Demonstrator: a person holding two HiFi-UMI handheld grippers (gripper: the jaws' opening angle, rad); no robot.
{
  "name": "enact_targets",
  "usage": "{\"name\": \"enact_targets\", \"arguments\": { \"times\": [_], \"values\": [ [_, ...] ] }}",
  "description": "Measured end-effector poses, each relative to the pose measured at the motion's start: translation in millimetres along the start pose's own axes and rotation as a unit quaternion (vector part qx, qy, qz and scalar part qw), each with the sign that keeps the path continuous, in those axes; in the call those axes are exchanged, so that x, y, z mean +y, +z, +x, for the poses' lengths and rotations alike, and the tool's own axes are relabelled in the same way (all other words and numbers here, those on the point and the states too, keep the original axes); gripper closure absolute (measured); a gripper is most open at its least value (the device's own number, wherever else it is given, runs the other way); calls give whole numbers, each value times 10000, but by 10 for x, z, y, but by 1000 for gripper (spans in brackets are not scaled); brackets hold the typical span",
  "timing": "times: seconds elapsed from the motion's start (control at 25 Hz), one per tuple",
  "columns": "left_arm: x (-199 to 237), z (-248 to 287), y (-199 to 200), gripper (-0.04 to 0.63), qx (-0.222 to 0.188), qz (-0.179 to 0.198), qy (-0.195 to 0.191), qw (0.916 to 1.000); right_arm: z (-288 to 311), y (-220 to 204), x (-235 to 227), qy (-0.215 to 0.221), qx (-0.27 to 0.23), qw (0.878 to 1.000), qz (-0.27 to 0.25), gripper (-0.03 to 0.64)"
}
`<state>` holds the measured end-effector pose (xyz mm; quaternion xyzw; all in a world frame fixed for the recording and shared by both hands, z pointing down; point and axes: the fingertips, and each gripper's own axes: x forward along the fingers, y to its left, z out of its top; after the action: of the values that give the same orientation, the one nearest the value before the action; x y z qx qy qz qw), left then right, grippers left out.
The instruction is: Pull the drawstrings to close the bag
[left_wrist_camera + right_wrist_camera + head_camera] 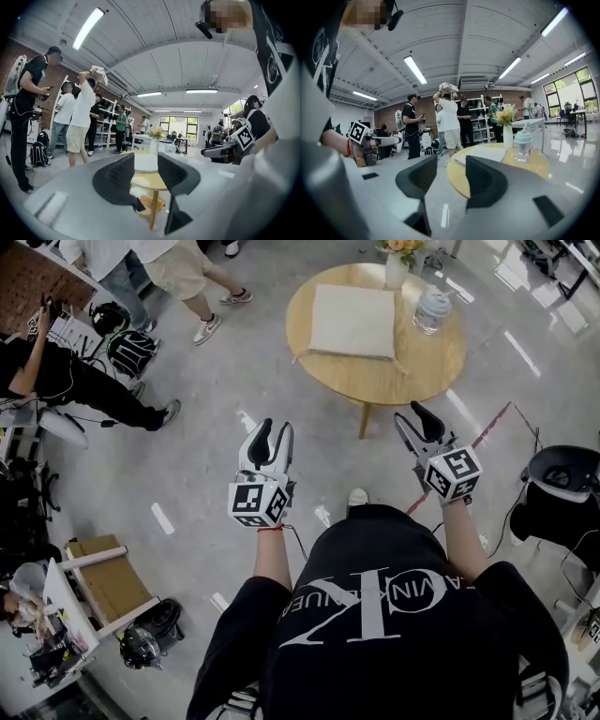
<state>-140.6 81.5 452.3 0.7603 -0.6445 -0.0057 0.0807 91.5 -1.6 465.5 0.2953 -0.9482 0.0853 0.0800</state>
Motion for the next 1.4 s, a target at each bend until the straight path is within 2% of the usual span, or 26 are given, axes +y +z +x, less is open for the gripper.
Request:
{"name": "enact_targets", "arguments": {
  "times": [0.6,0.96,1.4],
  "values": [
    [84,962,164,442,26,187,-355,9992,440,12,-572,-10,179,9998,11,460],
    [125,1113,-101,433,508,152,-463,9975,633,-123,-663,18,399,9989,232,460],
    [579,1694,-275,431,930,316,-771,9922,1110,-328,-985,-276,856,9956,276,460]
  ]
}}
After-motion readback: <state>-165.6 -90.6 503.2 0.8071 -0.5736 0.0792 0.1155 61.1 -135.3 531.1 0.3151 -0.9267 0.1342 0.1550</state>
